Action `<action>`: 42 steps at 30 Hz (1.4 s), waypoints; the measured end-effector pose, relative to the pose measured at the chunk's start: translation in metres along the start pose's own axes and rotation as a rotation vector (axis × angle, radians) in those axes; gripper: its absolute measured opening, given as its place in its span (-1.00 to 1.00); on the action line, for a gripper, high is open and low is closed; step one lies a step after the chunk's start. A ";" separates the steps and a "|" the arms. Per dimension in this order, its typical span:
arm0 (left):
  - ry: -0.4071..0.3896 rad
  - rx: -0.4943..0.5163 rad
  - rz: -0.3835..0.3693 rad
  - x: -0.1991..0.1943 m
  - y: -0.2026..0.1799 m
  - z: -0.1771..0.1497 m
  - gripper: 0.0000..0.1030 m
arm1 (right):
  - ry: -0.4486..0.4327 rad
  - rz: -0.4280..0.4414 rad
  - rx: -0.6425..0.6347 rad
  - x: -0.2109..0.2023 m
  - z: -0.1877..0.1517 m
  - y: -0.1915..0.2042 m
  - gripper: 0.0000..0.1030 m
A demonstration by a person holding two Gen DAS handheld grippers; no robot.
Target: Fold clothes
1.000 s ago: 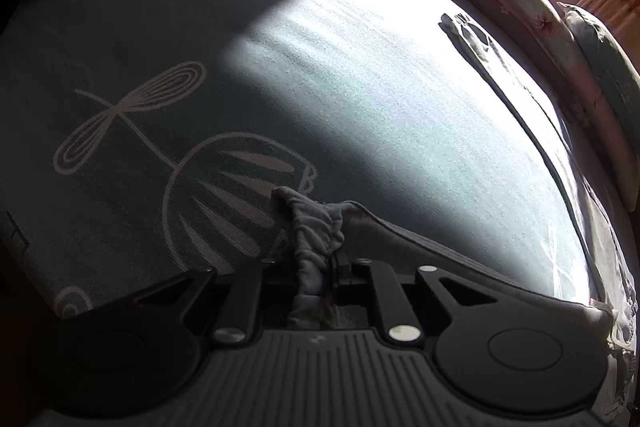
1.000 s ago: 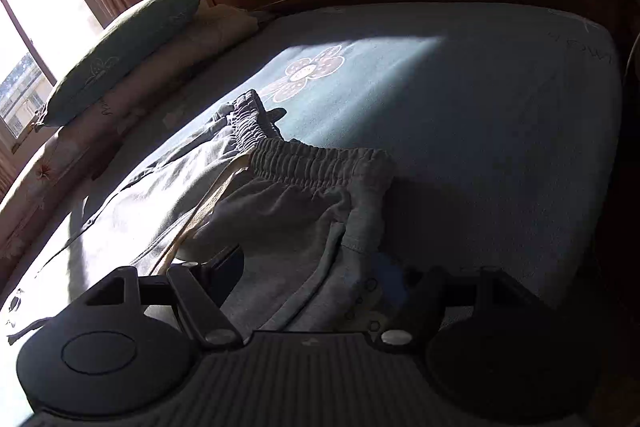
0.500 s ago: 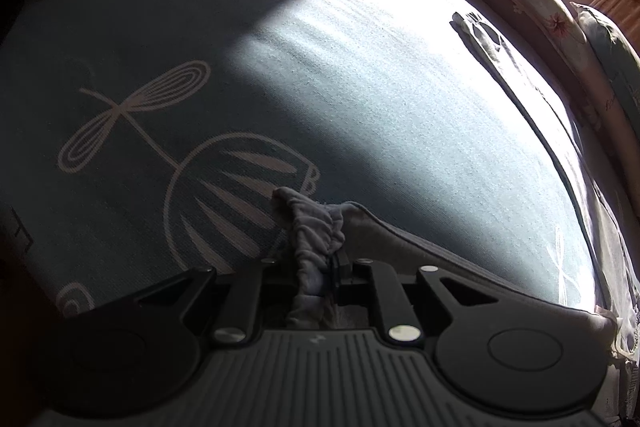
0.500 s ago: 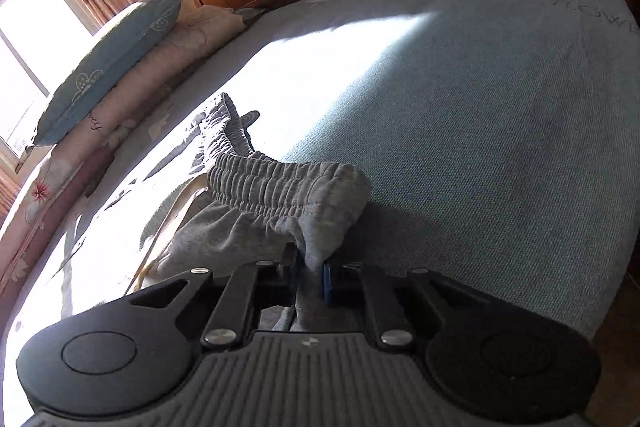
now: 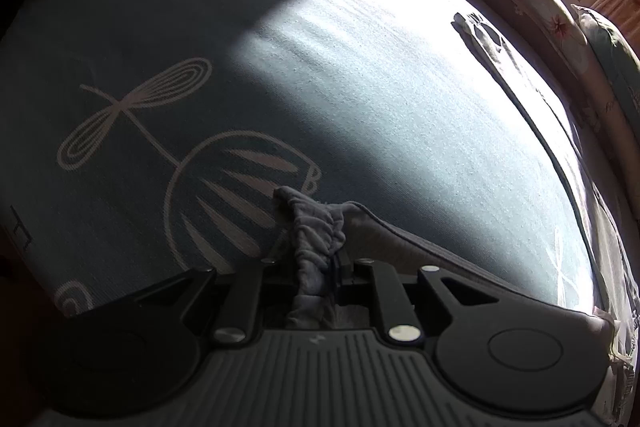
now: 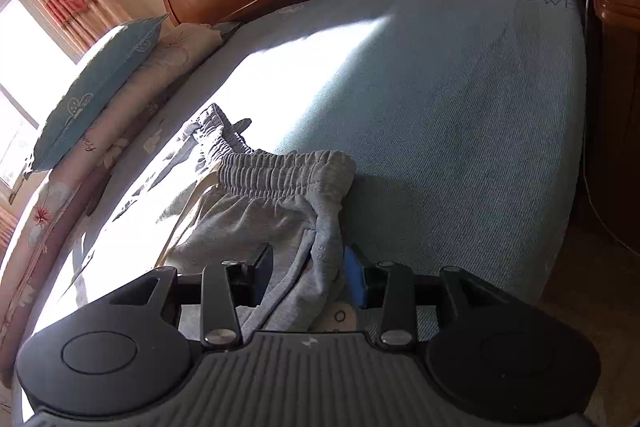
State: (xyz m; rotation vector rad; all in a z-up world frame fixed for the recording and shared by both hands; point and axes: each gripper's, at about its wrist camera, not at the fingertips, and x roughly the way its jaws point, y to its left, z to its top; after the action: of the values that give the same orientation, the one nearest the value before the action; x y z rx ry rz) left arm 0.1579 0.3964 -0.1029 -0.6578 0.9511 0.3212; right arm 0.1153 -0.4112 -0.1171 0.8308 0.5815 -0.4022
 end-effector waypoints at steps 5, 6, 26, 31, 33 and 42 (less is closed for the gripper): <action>-0.001 -0.008 -0.008 -0.001 0.002 0.000 -0.72 | 0.198 0.105 0.056 -0.002 -0.044 0.012 -0.02; 0.000 -0.010 -0.011 -0.002 0.002 -0.001 -0.72 | 0.232 0.114 0.068 0.002 -0.052 0.015 -0.01; 0.005 -0.029 -0.047 0.000 0.010 0.003 -0.70 | 0.234 0.002 -0.343 -0.018 -0.068 0.049 -0.74; 0.003 -0.025 -0.041 0.000 0.009 0.002 -0.69 | 0.178 0.160 -0.450 -0.036 -0.064 0.080 -0.38; 0.005 -0.014 -0.035 0.001 0.007 0.002 -0.66 | 0.204 0.217 -0.547 -0.028 -0.072 0.104 -0.26; -0.011 0.094 0.032 -0.001 -0.009 0.005 -0.65 | 0.260 0.142 -0.851 0.025 -0.118 0.151 -0.05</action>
State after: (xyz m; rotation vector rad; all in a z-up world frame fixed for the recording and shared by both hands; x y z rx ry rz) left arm 0.1656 0.3930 -0.0964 -0.5542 0.9610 0.3065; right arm 0.1790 -0.2287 -0.1092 0.0972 0.8412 0.1034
